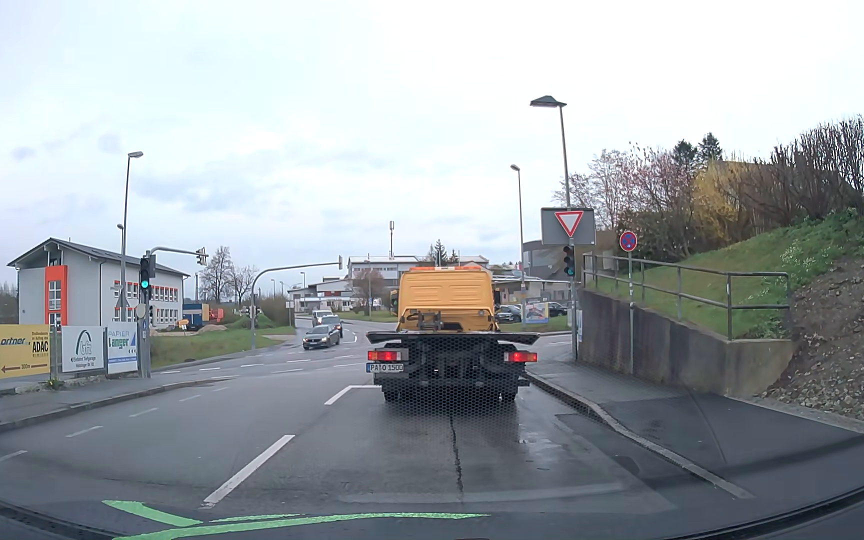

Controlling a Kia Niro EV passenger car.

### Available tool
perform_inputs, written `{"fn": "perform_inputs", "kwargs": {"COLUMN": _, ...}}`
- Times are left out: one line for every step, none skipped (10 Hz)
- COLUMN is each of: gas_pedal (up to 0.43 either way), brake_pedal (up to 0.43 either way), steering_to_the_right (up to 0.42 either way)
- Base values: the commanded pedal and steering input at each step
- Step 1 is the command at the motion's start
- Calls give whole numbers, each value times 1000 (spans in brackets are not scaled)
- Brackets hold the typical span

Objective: Follow the waypoints while adhering to traffic rules and regulations

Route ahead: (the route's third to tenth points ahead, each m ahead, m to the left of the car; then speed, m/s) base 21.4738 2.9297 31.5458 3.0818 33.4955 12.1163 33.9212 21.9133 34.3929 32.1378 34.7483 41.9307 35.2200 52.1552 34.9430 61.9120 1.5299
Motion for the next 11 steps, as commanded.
{"fn": "perform_inputs", "kwargs": {"gas_pedal": 197, "brake_pedal": 0, "steering_to_the_right": -19}}
{"fn": "perform_inputs", "kwargs": {"gas_pedal": 197, "brake_pedal": 0, "steering_to_the_right": -17}}
{"fn": "perform_inputs", "kwargs": {"gas_pedal": 209, "brake_pedal": 0, "steering_to_the_right": -16}}
{"fn": "perform_inputs", "kwargs": {"gas_pedal": 209, "brake_pedal": 0, "steering_to_the_right": -14}}
{"fn": "perform_inputs", "kwargs": {"gas_pedal": 209, "brake_pedal": 0, "steering_to_the_right": -13}}
{"fn": "perform_inputs", "kwargs": {"gas_pedal": 209, "brake_pedal": 0, "steering_to_the_right": -11}}
{"fn": "perform_inputs", "kwargs": {"gas_pedal": 220, "brake_pedal": 0, "steering_to_the_right": -11}}
{"fn": "perform_inputs", "kwargs": {"gas_pedal": 220, "brake_pedal": 0, "steering_to_the_right": -11}}
{"fn": "perform_inputs", "kwargs": {"gas_pedal": 220, "brake_pedal": 0, "steering_to_the_right": -10}}
{"fn": "perform_inputs", "kwargs": {"gas_pedal": 220, "brake_pedal": 0, "steering_to_the_right": -9}}
{"fn": "perform_inputs", "kwargs": {"gas_pedal": 209, "brake_pedal": 0, "steering_to_the_right": -6}}
